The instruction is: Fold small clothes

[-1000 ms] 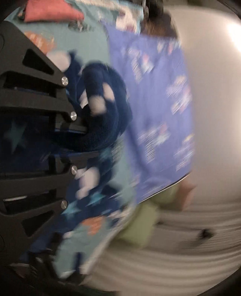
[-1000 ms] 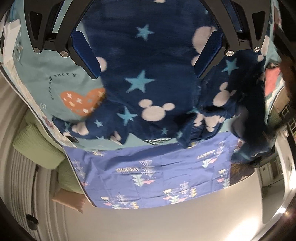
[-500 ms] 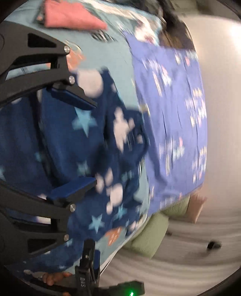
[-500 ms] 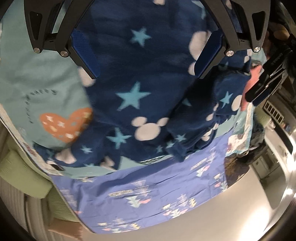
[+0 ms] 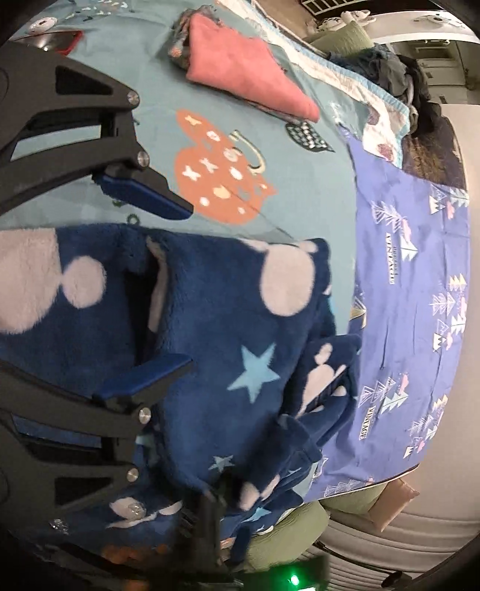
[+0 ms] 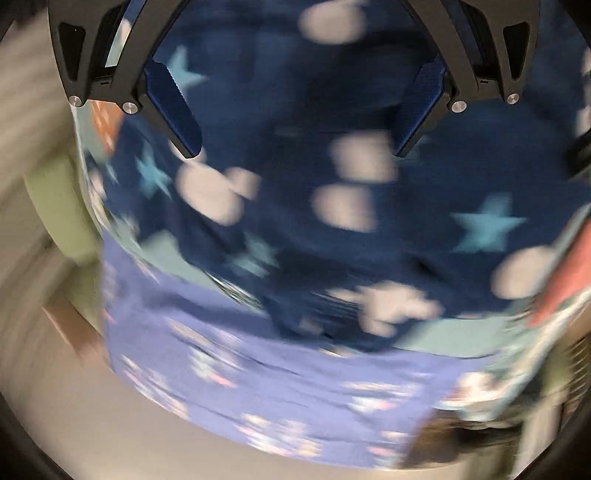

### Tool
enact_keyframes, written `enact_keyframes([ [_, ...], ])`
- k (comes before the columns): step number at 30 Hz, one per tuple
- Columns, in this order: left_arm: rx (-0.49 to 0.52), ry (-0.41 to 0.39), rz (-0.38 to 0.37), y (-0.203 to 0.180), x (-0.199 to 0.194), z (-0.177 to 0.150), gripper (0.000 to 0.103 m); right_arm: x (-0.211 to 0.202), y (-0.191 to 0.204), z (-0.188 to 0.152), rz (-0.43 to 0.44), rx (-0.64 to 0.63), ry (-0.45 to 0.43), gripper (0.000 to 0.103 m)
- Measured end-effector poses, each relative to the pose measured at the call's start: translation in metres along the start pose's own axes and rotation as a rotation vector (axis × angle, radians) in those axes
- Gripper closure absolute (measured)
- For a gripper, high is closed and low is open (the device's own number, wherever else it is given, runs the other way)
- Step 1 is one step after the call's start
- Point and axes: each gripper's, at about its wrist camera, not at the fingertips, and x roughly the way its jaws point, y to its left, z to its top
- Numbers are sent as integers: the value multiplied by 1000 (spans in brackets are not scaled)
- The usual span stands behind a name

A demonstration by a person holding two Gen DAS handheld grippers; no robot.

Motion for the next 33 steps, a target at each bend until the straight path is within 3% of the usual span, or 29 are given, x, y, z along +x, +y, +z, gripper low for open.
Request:
enact_keyframes([
  [3, -4, -4, -16, 1, 0, -2, 27, -7, -83, -23, 145, 308, 32, 1],
  [5, -2, -6, -38, 0, 0, -2, 26, -13, -126, -45, 202, 446, 53, 1],
  [7, 19, -16, -15, -4, -1, -3, 26, -16, -148, -58, 253, 504, 65, 1],
  [17, -50, -30, 29, 12, -10, -1, 26, -16, -183, -68, 522, 579, 38, 1],
  [22, -73, 18, -131, 15, -3, 12, 26, 1, -188, -67, 565, 607, 76, 1],
  [25, -118, 50, -160, 17, 17, 31, 26, 10, -190, -69, 578, 624, 87, 1],
  [31, -210, 115, -311, 10, 62, 75, 27, 7, -184, -68, 559, 590, 69, 1],
  [32, -197, 121, -299, 6, 67, 81, 39, 6, -182, -67, 558, 588, 68, 1],
  [33, -171, 122, -275, 2, 71, 85, 76, 5, -181, -66, 556, 585, 65, 1],
])
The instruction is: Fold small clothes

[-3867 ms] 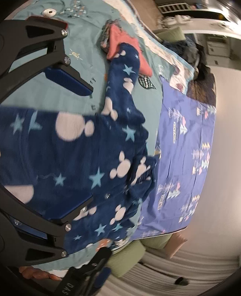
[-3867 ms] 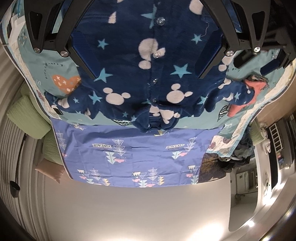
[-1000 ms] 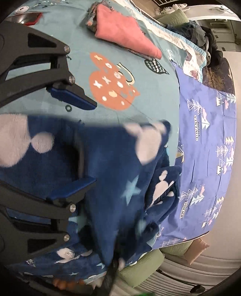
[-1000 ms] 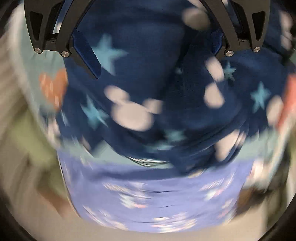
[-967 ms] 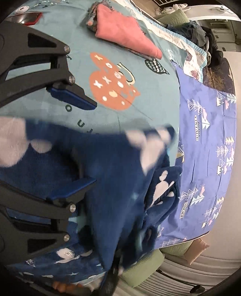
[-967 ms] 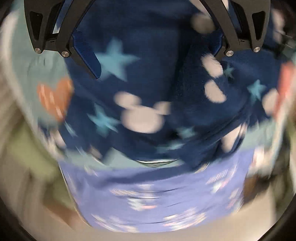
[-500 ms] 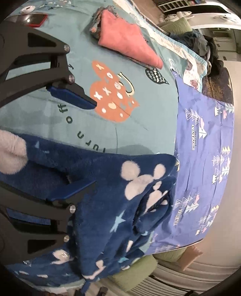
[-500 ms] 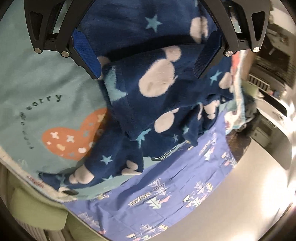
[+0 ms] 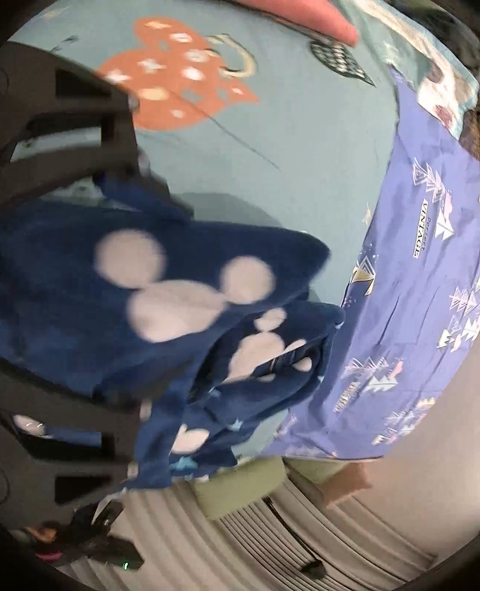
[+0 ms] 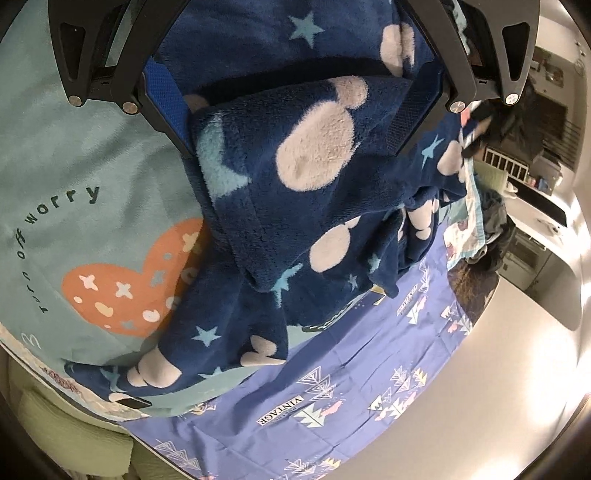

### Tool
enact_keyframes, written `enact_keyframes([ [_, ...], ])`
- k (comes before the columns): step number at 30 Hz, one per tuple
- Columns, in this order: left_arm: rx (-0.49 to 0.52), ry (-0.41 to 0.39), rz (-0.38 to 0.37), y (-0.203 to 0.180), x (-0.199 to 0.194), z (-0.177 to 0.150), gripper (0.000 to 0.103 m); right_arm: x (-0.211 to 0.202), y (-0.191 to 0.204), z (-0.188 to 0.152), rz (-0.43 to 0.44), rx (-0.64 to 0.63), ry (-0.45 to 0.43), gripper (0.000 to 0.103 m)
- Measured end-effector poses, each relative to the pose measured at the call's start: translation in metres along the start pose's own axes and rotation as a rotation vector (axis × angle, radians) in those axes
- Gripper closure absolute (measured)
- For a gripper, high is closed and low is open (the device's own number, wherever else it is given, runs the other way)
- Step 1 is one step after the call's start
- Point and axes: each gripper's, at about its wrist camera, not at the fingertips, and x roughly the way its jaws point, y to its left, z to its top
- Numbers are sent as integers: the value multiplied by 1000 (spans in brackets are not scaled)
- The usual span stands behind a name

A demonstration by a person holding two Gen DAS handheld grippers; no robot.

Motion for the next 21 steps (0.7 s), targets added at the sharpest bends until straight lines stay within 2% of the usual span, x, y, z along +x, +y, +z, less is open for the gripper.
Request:
enact_keyframes([
  [1, 53, 12, 62, -5, 6, 6, 91, -1, 1, 0, 0, -5, -2, 1],
  [2, 71, 19, 91, -6, 7, 10, 90, -1, 3, 0, 1, -13, -5, 1],
  [6, 89, -33, 172, 19, -9, 17, 90, -3, 11, -2, 23, -58, 0, 1],
  [8, 32, -3, 139, 44, -5, 19, 89, 1, 15, -2, 15, -77, 7, 1],
  [9, 17, 16, 107, 52, -1, 17, 87, 4, 15, -2, 10, -78, 14, 1],
  [10, 19, 27, 116, 57, 2, 13, 85, 7, 14, -3, 5, -74, 23, 1],
  [13, 35, -10, 154, 54, -9, 2, 72, 12, 13, -7, 0, -70, 43, 1],
  [15, 37, -26, 132, 51, -26, -3, 60, 9, 12, -8, -6, -83, 37, 1],
  [16, 46, -38, 114, 48, -36, -8, 58, 7, 11, -9, -4, -87, 35, 1],
  [19, 130, -67, 43, 30, -65, -30, 54, 3, 8, -10, 10, -88, 41, 1],
  [21, 208, -57, 39, 18, -69, -47, 43, 3, 7, -10, 20, -91, 42, 1],
])
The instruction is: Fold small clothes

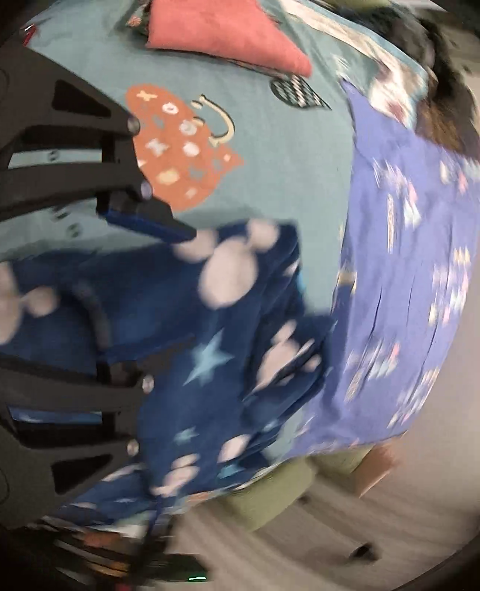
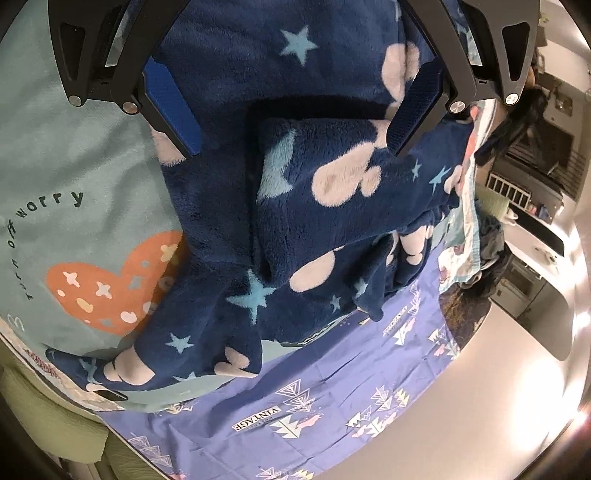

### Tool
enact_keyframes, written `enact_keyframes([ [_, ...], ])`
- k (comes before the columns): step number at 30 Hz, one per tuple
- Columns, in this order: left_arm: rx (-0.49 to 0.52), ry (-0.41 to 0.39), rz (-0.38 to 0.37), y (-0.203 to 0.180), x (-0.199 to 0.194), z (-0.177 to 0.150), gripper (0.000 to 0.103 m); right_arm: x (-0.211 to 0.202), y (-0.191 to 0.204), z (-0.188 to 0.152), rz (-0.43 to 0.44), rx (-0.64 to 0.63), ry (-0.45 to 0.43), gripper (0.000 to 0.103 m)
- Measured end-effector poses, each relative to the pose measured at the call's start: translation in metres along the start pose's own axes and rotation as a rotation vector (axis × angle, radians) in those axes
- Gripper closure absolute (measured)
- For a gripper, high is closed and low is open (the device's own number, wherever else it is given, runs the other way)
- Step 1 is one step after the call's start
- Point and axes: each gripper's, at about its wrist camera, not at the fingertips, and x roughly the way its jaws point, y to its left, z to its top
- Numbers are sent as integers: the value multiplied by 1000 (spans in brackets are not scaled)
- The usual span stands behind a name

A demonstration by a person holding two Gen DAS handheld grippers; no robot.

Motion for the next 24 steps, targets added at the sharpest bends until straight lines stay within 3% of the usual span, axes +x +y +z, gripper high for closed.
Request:
enact_keyframes([
  [2, 94, 70, 94, -10, 13, -16, 42, 5, 0, 0, 2, 5, 7, 1],
  [4, 115, 114, 182, -1, 32, -32, 40, 15, 2, 2, 17, 1, 17, 4],
  [6, 31, 83, 136, 16, 32, -37, 34, 26, 3, 5, -76, -47, 30, 44],
  [7, -31, 86, 110, 24, 30, -37, 34, 29, 2, 6, -136, -61, 35, 73],
  [9, -74, 85, 110, 27, 24, -38, 35, 24, -7, 5, -117, -49, 27, 76],
  [15, 33, 45, 238, 0, -1, -32, 45, 0, -18, 1, -124, -37, 17, 76],
  [17, 31, 1, 194, -12, -19, -28, 45, -8, -18, 2, -111, -29, -2, 75],
  [21, 58, -74, 25, -40, -36, -11, 45, -20, 5, 5, -30, -90, -58, 74],
  [24, 84, -52, 27, -58, -14, 1, 45, -13, 31, 5, 48, -156, -57, 74],
])
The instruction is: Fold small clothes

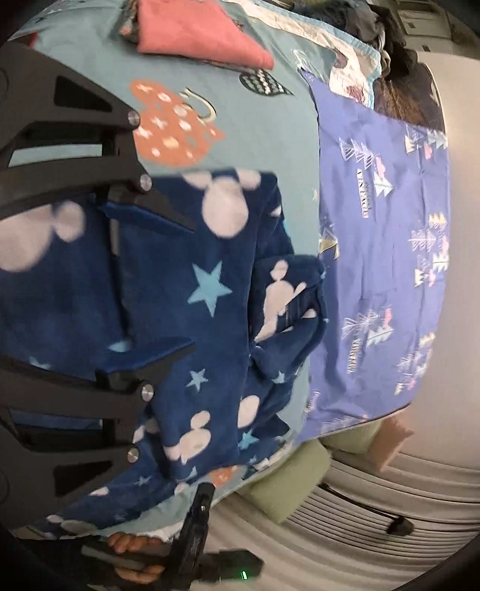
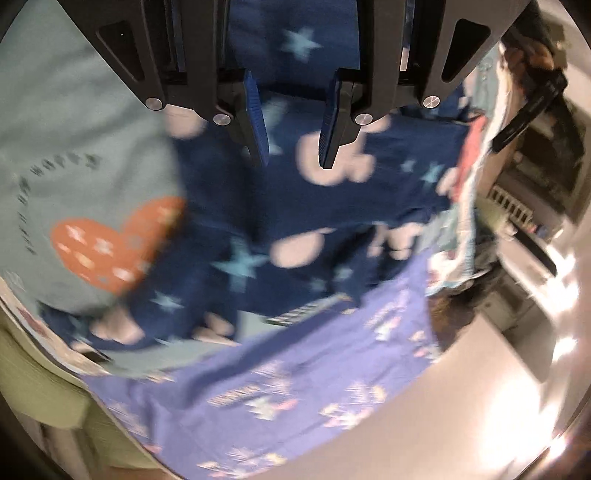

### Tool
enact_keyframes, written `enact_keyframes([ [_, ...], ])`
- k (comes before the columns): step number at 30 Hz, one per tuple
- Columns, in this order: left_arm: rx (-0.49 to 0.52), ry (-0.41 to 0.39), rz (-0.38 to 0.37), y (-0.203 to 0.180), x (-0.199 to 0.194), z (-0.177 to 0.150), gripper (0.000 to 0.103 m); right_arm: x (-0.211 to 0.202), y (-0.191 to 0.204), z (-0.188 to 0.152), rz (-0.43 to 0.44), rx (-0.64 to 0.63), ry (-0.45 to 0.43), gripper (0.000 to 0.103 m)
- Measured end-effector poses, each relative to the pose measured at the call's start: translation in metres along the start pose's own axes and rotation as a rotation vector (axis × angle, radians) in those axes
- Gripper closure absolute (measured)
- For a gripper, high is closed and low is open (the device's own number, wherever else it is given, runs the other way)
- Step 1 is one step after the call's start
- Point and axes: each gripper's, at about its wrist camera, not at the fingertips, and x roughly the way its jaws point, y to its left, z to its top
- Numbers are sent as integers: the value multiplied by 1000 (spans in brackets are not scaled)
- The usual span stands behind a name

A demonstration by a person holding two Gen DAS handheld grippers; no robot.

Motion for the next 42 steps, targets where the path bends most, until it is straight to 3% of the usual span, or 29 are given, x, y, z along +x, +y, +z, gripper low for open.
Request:
enact_keyframes([
  [2, -7, 62, 60, 4, 32, 0, 46, 15, 11, -1, 30, -39, 46, 74],
  [4, 3, 169, 197, 16, 67, -15, 48, 45, 5, -8, -99, -58, 163, 79],
  [5, 5, 170, 189, 23, 73, -23, 50, 53, 0, -13, -120, -57, 187, 90],
  [7, -3, 107, 159, 23, 59, -29, 50, 48, -9, -18, -73, -37, 157, 89],
  [10, 1, 115, 161, 22, 49, -29, 50, 26, -21, -17, 4, 32, 134, 85],
  [13, 6, 120, 172, 19, 44, -29, 50, 8, -31, -16, -4, 57, 111, 74],
  [14, -7, 116, 162, 17, 42, -29, 50, 5, -33, -16, -16, 55, 104, 65],
  [16, -42, 102, 107, 11, 36, -25, 50, -4, -39, -16, -37, 53, 76, 58],
  [18, -41, 89, 72, -4, 32, -19, 50, -10, -55, -7, -33, 94, 55, 58],
  [21, 32, 68, 36, -38, 32, -5, 49, -16, -91, 12, -5, 228, 7, 55],
  [25, 133, 66, -7, -87, 45, 11, 48, -10, -142, 42, 10, 401, -37, 44],
  [30, 121, 91, -114, -129, 73, 23, 48, 12, -204, 70, 83, 619, -84, 37],
  [33, 103, 121, -166, -148, 92, 21, 48, 29, -223, 77, 119, 666, -85, 32],
  [37, 76, 179, -168, -157, 119, 10, 48, 44, -227, 95, 143, 634, -121, 24],
  [42, 73, 160, -177, -156, 123, 2, 46, 65, -233, 123, 99, 644, -190, 21],
])
